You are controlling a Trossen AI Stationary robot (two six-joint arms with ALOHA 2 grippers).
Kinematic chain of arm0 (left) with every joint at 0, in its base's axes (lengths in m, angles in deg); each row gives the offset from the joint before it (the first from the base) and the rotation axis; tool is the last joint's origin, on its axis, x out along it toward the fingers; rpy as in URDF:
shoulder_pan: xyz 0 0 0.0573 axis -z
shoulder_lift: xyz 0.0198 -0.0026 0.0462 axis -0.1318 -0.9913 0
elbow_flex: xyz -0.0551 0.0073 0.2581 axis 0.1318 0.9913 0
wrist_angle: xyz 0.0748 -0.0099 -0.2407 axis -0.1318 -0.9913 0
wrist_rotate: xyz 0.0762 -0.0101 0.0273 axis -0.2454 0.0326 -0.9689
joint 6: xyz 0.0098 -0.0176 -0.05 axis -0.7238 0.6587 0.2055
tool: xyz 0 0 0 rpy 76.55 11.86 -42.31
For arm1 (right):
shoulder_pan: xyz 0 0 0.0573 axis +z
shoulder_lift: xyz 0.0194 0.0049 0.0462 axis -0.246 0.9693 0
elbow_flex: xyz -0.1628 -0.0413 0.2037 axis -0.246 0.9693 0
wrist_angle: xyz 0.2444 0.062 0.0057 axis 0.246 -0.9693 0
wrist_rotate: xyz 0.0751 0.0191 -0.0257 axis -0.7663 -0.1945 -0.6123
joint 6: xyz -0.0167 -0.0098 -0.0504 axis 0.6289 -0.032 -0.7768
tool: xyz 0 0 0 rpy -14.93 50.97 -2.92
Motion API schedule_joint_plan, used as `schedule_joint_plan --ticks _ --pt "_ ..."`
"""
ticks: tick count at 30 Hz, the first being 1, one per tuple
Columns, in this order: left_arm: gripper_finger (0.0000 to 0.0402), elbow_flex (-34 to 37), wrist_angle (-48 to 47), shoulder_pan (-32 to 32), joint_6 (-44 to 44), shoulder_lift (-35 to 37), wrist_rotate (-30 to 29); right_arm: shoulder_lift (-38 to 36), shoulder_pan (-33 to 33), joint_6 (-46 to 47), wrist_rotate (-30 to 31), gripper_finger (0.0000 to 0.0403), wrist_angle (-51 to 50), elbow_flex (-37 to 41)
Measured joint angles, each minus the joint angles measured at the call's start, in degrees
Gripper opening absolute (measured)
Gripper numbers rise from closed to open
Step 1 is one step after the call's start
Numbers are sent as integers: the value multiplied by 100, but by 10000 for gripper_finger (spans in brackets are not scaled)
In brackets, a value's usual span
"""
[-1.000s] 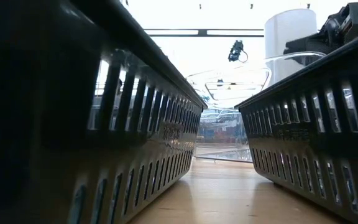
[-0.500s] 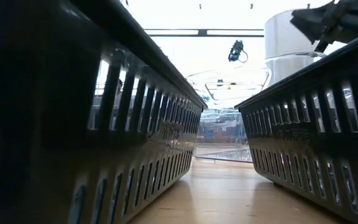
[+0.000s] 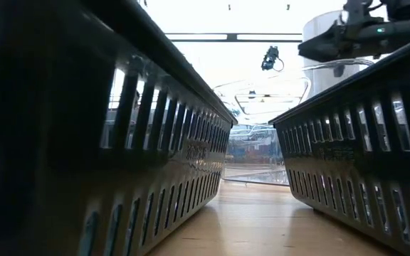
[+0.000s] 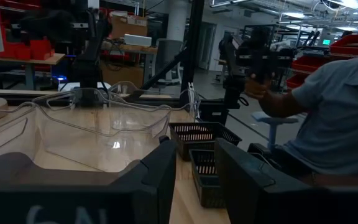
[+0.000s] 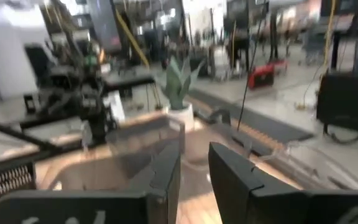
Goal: Stack baskets by color
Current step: Stack the middle transparent bin on the top transparent bin
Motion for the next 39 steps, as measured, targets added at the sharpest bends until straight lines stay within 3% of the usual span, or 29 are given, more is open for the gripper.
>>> schedule_joint_plan --ticks 8,17,31,39 --pt "117 0 0 0 0 0 0 1074 120 195 -505 89 -1409 -1000" --pt "117 1 0 0 0 0 1 1941 527 196 -524 101 -2696 -1847" --pt "117 1 0 0 0 0 -1 2733 938 149 -201 150 -3870 -2661" --pt "117 0 0 0 0 0 -2 3011 1014 146 -199 154 -4360 -3162"
